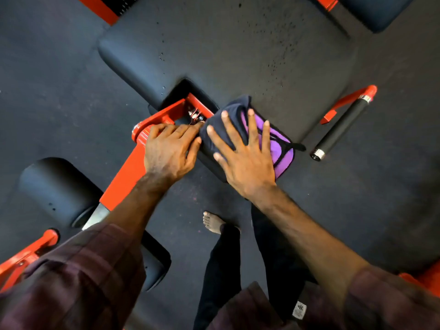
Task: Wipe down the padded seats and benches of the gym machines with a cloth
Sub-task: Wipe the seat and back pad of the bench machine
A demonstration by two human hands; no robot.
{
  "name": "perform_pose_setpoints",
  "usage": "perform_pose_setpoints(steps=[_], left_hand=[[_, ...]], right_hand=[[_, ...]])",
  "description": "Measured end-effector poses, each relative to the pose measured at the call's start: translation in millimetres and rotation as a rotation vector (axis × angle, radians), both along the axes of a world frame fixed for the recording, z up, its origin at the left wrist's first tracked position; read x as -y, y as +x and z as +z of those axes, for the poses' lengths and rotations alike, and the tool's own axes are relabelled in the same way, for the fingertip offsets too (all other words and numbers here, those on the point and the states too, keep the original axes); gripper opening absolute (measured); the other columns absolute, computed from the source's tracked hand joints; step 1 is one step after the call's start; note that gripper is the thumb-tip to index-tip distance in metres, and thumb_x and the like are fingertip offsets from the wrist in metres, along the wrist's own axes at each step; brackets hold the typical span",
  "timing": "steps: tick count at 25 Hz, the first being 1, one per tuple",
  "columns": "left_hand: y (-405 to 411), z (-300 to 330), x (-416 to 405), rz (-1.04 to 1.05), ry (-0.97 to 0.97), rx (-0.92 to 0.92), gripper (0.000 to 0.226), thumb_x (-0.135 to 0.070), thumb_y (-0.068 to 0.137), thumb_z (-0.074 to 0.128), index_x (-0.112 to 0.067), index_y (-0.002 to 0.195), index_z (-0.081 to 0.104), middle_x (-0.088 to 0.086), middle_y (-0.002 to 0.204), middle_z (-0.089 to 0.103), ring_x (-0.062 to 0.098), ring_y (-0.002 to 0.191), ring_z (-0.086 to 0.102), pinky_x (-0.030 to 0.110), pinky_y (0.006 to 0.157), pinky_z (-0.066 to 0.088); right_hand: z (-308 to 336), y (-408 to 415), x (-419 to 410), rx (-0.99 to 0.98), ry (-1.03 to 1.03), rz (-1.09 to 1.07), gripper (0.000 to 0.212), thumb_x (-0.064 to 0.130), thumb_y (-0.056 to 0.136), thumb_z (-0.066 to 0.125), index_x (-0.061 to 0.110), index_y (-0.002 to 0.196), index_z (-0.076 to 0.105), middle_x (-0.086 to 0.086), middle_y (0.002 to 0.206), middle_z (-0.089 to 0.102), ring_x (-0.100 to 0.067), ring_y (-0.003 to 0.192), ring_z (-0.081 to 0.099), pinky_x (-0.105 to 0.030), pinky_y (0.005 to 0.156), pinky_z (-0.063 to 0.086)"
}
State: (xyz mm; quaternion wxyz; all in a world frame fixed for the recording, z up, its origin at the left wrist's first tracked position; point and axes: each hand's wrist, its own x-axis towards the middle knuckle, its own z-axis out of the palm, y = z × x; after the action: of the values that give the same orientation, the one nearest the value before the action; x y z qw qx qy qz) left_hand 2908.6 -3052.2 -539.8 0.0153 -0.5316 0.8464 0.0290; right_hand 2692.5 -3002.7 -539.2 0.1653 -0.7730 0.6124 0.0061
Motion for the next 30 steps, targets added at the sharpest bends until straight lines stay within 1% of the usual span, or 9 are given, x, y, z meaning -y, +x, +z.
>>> perform_pose_setpoints(steps=[3, 5, 8, 13, 14, 18, 23, 28, 30], left_hand=[[2, 2, 1, 0.004, -0.016, -0.01, 0.038, -0.042, 0.109, 0.046, -0.03, 0.142, 0.063, -0.007, 0.118, 0.074, 0.024, 0.101, 0.068, 0.043, 0.089, 0.044], [1, -1, 0, 0.022, -0.016, -0.017, 0.038, -0.043, 0.11, 0.045, -0.03, 0.14, 0.064, -0.007, 0.118, 0.074, 0.025, 0.103, 0.067, 0.044, 0.089, 0.044], [4, -5, 0, 0.034, -0.009, -0.022, 0.037, -0.044, 0.109, 0.046, -0.031, 0.139, 0.064, -0.007, 0.118, 0.075, 0.026, 0.103, 0.068, 0.045, 0.089, 0.044], [4, -4, -1, 0.036, -0.01, -0.046, 0.038, -0.042, 0.107, 0.05, -0.031, 0.141, 0.064, -0.004, 0.112, 0.078, 0.024, 0.102, 0.068, 0.045, 0.087, 0.045], [4, -4, -2, 0.038, -0.011, -0.044, 0.039, -0.043, 0.107, 0.05, -0.031, 0.141, 0.064, -0.004, 0.112, 0.078, 0.024, 0.102, 0.068, 0.044, 0.088, 0.045], [3, -3, -2, 0.041, -0.018, -0.034, 0.042, -0.05, 0.107, 0.05, -0.03, 0.141, 0.065, -0.003, 0.112, 0.079, 0.024, 0.103, 0.069, 0.044, 0.089, 0.045], [2, -1, -3, 0.03, -0.021, -0.001, 0.043, -0.05, 0.107, 0.05, -0.03, 0.141, 0.065, -0.003, 0.111, 0.079, 0.025, 0.102, 0.07, 0.043, 0.089, 0.043], [-1, 6, 2, 0.024, 0.094, 0.038, 0.052, -0.06, 0.106, 0.044, -0.031, 0.147, 0.058, -0.004, 0.12, 0.077, 0.024, 0.111, 0.068, 0.043, 0.09, 0.042], [-1, 8, 10, -0.013, 0.182, 0.076, 0.061, -0.066, 0.104, 0.036, -0.031, 0.151, 0.051, -0.004, 0.129, 0.073, 0.026, 0.115, 0.066, 0.044, 0.091, 0.043]], right_hand=[[-11, -55, -30, 0.023, -0.08, 0.25, 0.061, 0.055, 0.11, 0.036, 0.043, 0.166, 0.016, 0.004, 0.176, 0.009, -0.046, 0.16, 0.006, -0.072, 0.121, 0.016], [-15, -69, -24, 0.012, -0.078, 0.059, 0.059, 0.056, 0.11, 0.036, 0.045, 0.165, 0.019, 0.006, 0.176, 0.012, -0.043, 0.161, 0.008, -0.072, 0.121, 0.016], [-6, -16, 11, -0.024, -0.02, -0.264, 0.06, 0.059, 0.11, 0.027, 0.045, 0.166, 0.011, 0.006, 0.177, 0.004, -0.045, 0.16, 0.003, -0.072, 0.122, 0.008], [-9, -36, -38, -0.003, -0.072, 0.16, 0.061, 0.056, 0.111, 0.035, 0.044, 0.166, 0.014, 0.005, 0.177, 0.007, -0.045, 0.16, 0.005, -0.072, 0.121, 0.014], [-11, -49, -45, -0.001, -0.085, 0.128, 0.059, 0.055, 0.111, 0.036, 0.044, 0.166, 0.017, 0.005, 0.176, 0.01, -0.044, 0.161, 0.007, -0.073, 0.12, 0.016], [-11, -19, 1, -0.011, -0.01, -0.381, 0.058, 0.059, 0.11, 0.028, 0.046, 0.165, 0.015, 0.008, 0.176, 0.008, -0.044, 0.16, 0.005, -0.074, 0.121, 0.012], [-14, -37, -21, -0.021, -0.065, -0.044, 0.059, 0.059, 0.11, 0.028, 0.046, 0.166, 0.012, 0.009, 0.176, 0.005, -0.04, 0.162, 0.004, -0.071, 0.121, 0.014], [-26, -63, 4, 0.057, 0.094, -0.499, 0.059, 0.065, 0.108, 0.024, 0.053, 0.164, 0.012, 0.012, 0.176, 0.002, -0.047, 0.159, -0.002, -0.083, 0.115, 0.012], [-26, -45, 30, 0.033, 0.089, -0.533, 0.06, 0.067, 0.107, 0.022, 0.051, 0.164, 0.015, 0.009, 0.176, 0.007, -0.05, 0.158, 0.004, -0.082, 0.116, 0.011]])
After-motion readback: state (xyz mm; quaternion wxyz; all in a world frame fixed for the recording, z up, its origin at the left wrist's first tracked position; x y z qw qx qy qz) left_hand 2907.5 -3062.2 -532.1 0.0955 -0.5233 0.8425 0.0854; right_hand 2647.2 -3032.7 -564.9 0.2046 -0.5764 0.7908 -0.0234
